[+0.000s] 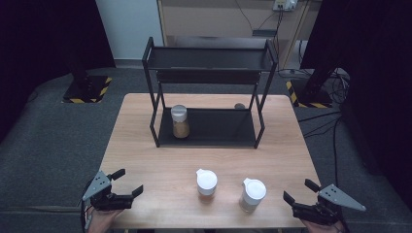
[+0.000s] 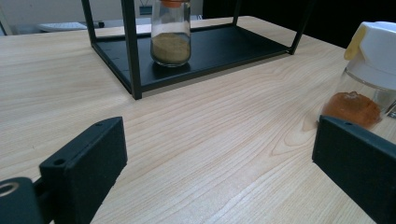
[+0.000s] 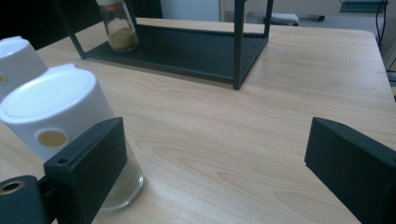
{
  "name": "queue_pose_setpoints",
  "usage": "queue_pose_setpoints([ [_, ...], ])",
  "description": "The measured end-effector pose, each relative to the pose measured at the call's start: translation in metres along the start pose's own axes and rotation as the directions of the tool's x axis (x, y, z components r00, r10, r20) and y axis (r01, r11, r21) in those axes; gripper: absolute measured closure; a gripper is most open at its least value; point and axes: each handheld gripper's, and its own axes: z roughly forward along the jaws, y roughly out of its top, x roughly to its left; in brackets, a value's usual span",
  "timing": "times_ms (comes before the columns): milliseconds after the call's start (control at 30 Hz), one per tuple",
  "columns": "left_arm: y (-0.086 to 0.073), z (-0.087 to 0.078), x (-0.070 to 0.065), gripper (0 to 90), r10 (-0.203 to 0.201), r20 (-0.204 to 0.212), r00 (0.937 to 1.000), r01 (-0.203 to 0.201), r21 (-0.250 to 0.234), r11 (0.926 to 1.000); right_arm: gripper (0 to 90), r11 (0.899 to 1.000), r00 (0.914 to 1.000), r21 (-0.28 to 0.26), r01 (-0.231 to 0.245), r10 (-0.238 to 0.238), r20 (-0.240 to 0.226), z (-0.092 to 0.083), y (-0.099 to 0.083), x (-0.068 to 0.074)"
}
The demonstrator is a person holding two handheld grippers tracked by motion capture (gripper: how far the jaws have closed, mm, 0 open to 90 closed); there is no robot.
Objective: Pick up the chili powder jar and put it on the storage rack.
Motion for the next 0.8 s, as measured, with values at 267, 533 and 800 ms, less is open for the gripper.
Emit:
queue_pose_setpoints([
  [267, 0.0, 0.0, 0.0, 2.1, 0.002, 0.0, 1.0, -0.002, 0.001, 1.0, 5.7, 1.0, 0.9998, -0.02, -0.002, 0.001, -0.02, -0.008, 0.014, 0.004],
  [533, 0.0, 0.0, 0.0, 2.2, 0.003, 0.001, 1.0, -0.003, 0.001, 1.0, 5.7, 0.999, 0.9982, -0.029, -0.022, 0.02, -0.057, -0.009, 0.026, 0.003],
  [800, 0.0, 0.001, 0.0, 2.2, 0.004, 0.002, 1.0, -0.004, 0.002, 1.0, 5.8, 1.0, 0.9971, -0.026, 0.004, -0.006, -0.076, -0.006, 0.038, 0.009],
])
